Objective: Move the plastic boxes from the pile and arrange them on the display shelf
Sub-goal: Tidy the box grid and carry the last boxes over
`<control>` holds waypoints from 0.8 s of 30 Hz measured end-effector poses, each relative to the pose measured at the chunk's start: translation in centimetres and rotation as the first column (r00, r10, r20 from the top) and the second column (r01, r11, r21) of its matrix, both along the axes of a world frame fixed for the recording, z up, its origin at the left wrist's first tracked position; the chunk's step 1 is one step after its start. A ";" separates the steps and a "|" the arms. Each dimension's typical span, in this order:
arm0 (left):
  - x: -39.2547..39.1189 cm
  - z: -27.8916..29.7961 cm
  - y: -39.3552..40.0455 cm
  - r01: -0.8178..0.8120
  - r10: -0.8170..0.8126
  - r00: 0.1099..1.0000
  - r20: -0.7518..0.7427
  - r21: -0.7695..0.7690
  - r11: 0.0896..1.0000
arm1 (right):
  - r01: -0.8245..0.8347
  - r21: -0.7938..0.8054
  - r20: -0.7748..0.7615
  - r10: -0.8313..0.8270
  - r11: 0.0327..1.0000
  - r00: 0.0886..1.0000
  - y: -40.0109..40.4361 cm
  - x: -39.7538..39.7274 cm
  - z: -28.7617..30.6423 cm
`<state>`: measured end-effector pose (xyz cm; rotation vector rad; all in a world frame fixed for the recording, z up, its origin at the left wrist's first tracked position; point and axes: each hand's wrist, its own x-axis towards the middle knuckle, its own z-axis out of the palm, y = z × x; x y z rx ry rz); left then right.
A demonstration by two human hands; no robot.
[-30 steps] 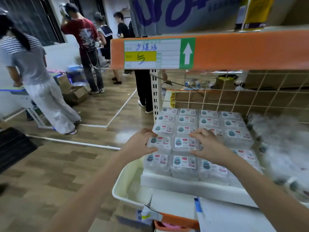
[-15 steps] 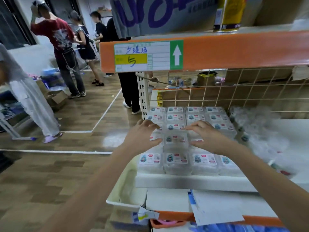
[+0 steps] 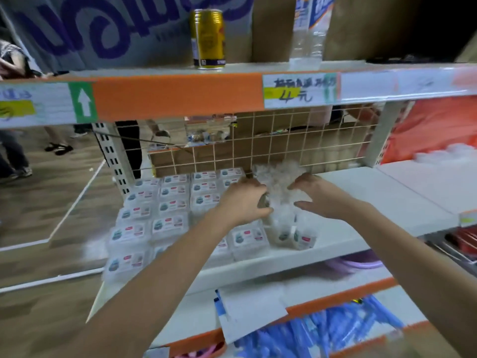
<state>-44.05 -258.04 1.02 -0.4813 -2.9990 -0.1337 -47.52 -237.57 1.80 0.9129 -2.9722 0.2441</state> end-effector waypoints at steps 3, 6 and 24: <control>-0.7 -0.9 3.2 0.016 -0.015 0.999 0.046 -0.008 1.000 | 0.031 -0.016 0.027 -0.031 0.999 0.999 3.1 0.3 -0.8; -1.2 -2.0 4.8 -0.019 0.019 0.996 0.082 -0.003 1.000 | 0.017 -0.029 0.089 -0.014 0.999 0.996 4.6 0.4 -2.2; -0.3 -3.3 7.8 -0.142 0.122 0.980 0.156 0.128 0.982 | -0.168 -0.063 0.159 0.176 0.984 0.971 6.4 -2.2 -4.6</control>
